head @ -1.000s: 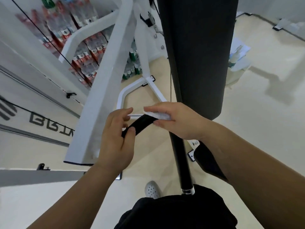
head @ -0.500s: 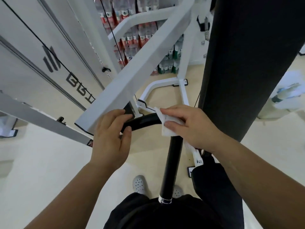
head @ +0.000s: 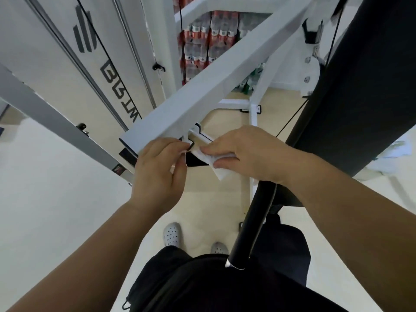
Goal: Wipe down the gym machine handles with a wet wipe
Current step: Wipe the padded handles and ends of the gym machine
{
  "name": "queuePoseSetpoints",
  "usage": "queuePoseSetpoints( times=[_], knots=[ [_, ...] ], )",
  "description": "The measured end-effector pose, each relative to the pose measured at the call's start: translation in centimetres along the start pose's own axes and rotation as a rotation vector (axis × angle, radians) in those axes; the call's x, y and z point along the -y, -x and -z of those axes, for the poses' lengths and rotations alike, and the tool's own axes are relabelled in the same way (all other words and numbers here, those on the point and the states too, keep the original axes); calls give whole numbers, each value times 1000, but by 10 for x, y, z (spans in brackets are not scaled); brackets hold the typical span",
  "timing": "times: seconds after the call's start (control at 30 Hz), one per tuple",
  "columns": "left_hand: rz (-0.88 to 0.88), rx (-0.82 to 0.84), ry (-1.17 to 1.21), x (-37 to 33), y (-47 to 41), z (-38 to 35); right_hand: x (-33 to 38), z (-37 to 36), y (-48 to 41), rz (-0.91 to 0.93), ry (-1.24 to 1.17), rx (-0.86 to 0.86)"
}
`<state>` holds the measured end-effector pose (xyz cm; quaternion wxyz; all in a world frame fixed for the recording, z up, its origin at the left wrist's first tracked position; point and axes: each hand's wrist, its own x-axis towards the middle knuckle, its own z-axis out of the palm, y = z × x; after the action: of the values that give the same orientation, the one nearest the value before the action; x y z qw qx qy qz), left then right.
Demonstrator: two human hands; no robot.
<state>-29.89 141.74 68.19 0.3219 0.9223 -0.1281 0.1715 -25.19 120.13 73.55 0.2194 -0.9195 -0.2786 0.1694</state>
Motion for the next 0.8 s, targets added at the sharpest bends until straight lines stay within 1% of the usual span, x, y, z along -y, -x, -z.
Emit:
queuePoseSetpoints(
  times=[0.07, 0.13, 0.2, 0.27, 0.37, 0.43, 0.5, 0.57, 0.6, 0.7, 0.73, 0.8],
  knots=[
    [27, -19, 44, -1, 1, 0, -8, 5, 18, -51, -48, -44],
    [31, -13, 72, 0, 2, 0, -11, 10, 32, -43, -62, -93],
    [30, -4, 75, 1, 2, 0, -8, 9, 29, -23, 3, -101],
    [44, 4, 69, 0, 1, 1, 2, 2, 11, 7, 127, -66],
    [85, 14, 83, -5, 0, 3, 20, -12, -16, 112, 310, -35],
    [107, 18, 99, -8, -1, 5, 24, -11, -22, 105, 317, -10],
    [114, 22, 96, -10, -1, 8, 18, -5, -13, 46, 238, 5],
    [120, 15, 81, -14, 1, 10, 4, 1, 7, -43, 106, -28],
    [126, 9, 78, -17, 2, 10, -4, 2, 21, -87, -12, -69],
    [131, 11, 83, -33, 8, 8, -14, -8, 60, -213, -471, -247],
    [118, 17, 84, -39, 10, 7, -14, -15, 66, -229, -543, -309],
    [75, 32, 79, -51, 16, 5, -12, -30, 72, -207, -491, -428]
  ],
)
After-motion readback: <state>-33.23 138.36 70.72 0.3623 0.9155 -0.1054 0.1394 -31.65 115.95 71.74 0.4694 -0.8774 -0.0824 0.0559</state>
